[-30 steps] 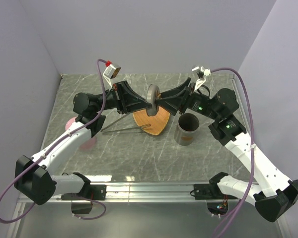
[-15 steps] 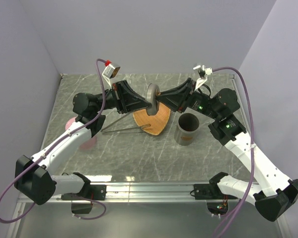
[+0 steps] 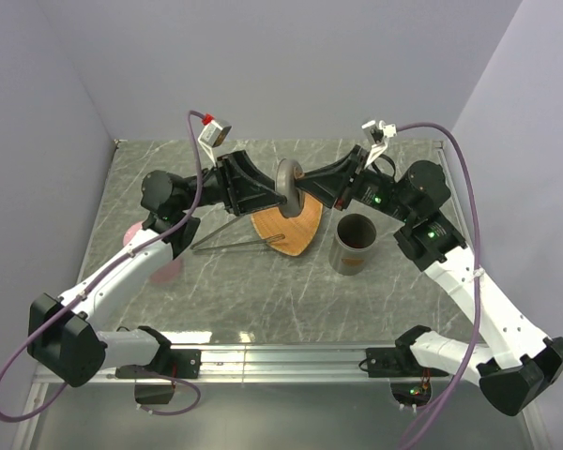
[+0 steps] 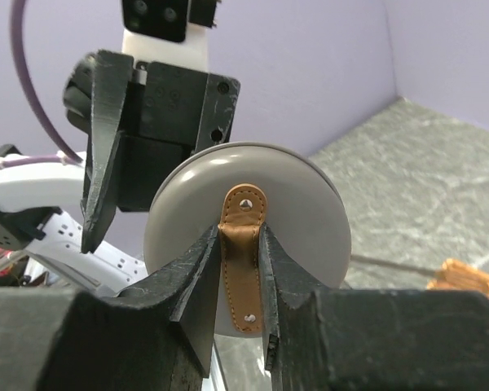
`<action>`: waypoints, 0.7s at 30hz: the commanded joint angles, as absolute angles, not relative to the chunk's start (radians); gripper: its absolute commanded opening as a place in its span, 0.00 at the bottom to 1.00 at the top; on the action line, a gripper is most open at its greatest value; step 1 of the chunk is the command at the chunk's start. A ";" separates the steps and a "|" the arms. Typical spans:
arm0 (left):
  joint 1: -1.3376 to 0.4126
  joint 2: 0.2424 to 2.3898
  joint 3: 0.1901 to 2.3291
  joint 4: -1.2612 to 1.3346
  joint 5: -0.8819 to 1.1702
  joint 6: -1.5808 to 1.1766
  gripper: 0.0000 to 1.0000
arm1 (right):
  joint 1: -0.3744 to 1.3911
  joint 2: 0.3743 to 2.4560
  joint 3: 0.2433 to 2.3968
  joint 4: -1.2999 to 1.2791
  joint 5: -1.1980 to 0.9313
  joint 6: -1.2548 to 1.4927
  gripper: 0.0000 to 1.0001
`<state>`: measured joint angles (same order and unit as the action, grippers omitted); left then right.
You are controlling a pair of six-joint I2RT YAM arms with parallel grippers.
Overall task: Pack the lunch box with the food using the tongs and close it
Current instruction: Pick up the box lid from the center of the board.
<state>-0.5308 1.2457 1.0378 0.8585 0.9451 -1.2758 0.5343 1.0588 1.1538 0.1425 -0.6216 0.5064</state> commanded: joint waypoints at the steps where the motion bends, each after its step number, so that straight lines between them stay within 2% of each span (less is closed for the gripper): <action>1: -0.519 1.217 1.055 0.801 0.940 -1.216 0.50 | 0.508 1.039 1.203 0.089 -0.612 0.468 0.00; 7: -0.502 1.207 1.046 0.738 0.936 -1.178 0.54 | 0.473 1.009 1.207 0.028 -0.621 0.434 0.00; 11: -0.468 1.195 1.080 0.467 0.905 -1.009 0.60 | 0.424 0.993 1.235 -0.131 -0.611 0.361 0.00; 13: -0.451 1.196 1.139 0.305 0.870 -0.836 0.84 | 0.413 0.982 1.252 -0.213 -0.577 0.302 0.00; 14: -0.446 1.203 1.170 0.222 0.853 -0.766 0.99 | 0.404 0.979 1.255 -0.291 -0.572 0.285 0.00; 15: -0.442 1.222 1.202 0.051 0.832 -0.703 0.99 | 0.381 0.976 1.259 -0.331 -0.563 0.241 0.00; 18: -0.437 1.265 1.339 -0.237 0.737 -0.445 1.00 | 0.344 0.983 1.293 -0.484 -0.502 0.131 0.00; 21: -0.437 1.305 1.451 -0.401 0.663 -0.246 0.99 | 0.316 1.014 1.339 -0.642 -0.437 0.010 0.00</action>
